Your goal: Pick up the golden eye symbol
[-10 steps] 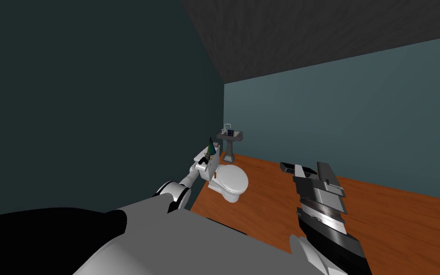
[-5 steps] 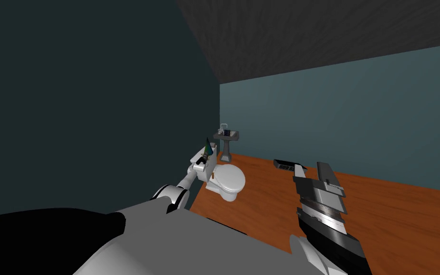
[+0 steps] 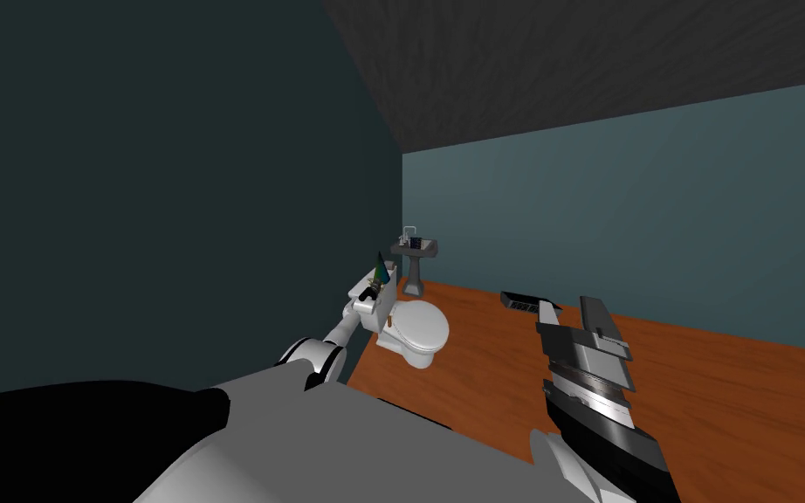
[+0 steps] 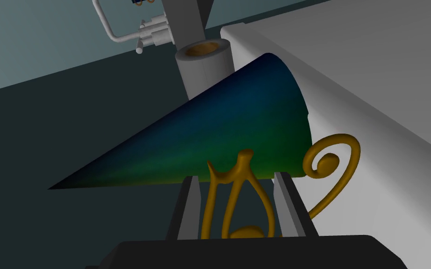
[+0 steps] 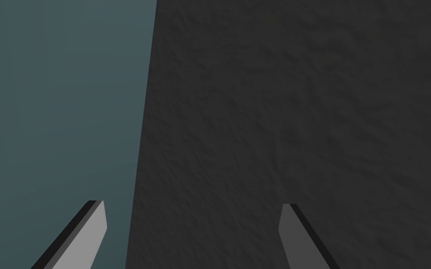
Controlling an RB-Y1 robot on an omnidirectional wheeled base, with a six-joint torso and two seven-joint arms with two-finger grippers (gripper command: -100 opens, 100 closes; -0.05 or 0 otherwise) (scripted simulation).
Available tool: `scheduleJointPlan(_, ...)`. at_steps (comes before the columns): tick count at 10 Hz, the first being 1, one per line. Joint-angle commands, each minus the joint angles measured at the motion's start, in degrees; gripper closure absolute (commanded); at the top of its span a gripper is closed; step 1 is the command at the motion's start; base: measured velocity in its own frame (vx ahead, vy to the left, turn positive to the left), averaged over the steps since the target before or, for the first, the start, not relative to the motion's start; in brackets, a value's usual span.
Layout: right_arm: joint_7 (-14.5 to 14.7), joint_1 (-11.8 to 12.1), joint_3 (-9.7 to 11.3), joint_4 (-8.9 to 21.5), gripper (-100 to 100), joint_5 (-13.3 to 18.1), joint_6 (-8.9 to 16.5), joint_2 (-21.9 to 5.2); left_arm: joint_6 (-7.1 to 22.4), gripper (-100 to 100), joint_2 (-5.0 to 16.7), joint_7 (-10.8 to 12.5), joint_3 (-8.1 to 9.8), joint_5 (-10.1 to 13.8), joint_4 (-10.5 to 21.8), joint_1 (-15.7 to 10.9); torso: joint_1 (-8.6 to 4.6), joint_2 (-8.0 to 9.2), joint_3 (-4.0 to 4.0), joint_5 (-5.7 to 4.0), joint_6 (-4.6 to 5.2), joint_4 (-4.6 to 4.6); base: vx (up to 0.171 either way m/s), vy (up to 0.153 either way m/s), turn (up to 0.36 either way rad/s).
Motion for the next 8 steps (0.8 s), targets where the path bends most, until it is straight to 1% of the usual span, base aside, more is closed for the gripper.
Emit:
scheduleJointPlan(1,0.0,0.0,0.0,0.0,0,0.0,0.0,0.0,0.0,0,0.0,0.0,0.0,0.0,0.0,0.0,0.0,0.0,0.0,0.0,0.0,0.0,0.0,0.0,0.0)
scheduleJointPlan(2,0.0,0.0,0.0,0.0,0,0.0,0.0,0.0,-1.0,100,0.2,0.6,-1.79,0.5,1.8,-1.0,0.0,0.0,0.0,0.0,0.0,0.0,0.002,-0.015,0.231)
scheduleJointPlan(3,0.0,0.0,0.0,0.0,0,0.0,0.0,0.0,-1.0,100,0.2,0.6,-1.79,0.5,1.8,-1.0,-0.01,0.01,0.0,-0.01,-0.12,-0.01,0.002,-0.024,0.159)
scheduleJointPlan(4,0.0,0.0,0.0,0.0,0,0.0,0.0,0.0,-1.6,100,0.2,1.2,-4.04,1.1,3.1,-2.0,-0.03,0.0,-0.01,0.0,-0.04,-0.02,0.001,-0.026,0.228)
scheduleJointPlan(5,0.0,0.0,0.0,0.0,0,0.0,0.0,0.0,-1.9,100,0.1,1.5,-5.16,1.4,3.7,-2.5,-0.07,0.0,-0.01,0.0,-0.05,-0.02,0.002,-0.033,0.242)
scheduleJointPlan(6,0.0,0.0,0.0,0.0,0,0.0,0.0,0.0,-2.2,100,0.1,1.8,-6.29,1.7,4.4,-2.9,-0.09,-0.01,-0.02,-0.02,-0.05,-0.02,0.002,-0.029,0.14)
scheduleJointPlan(7,0.0,0.0,0.0,0.0,0,0.0,0.0,0.0,-2.2,100,0.1,1.8,-6.29,1.7,4.4,-2.9,-0.11,-0.01,0.0,-0.02,0.02,0.0,0.004,-0.017,0.021)
scheduleJointPlan(8,0.0,0.0,0.0,0.0,0,0.0,0.0,0.0,-2.5,100,0.1,2.1,-7.41,1.9,5.0,-3.4,-0.11,-0.03,-0.02,-0.02,0.05,-0.01,0.003,-0.014,0.086)
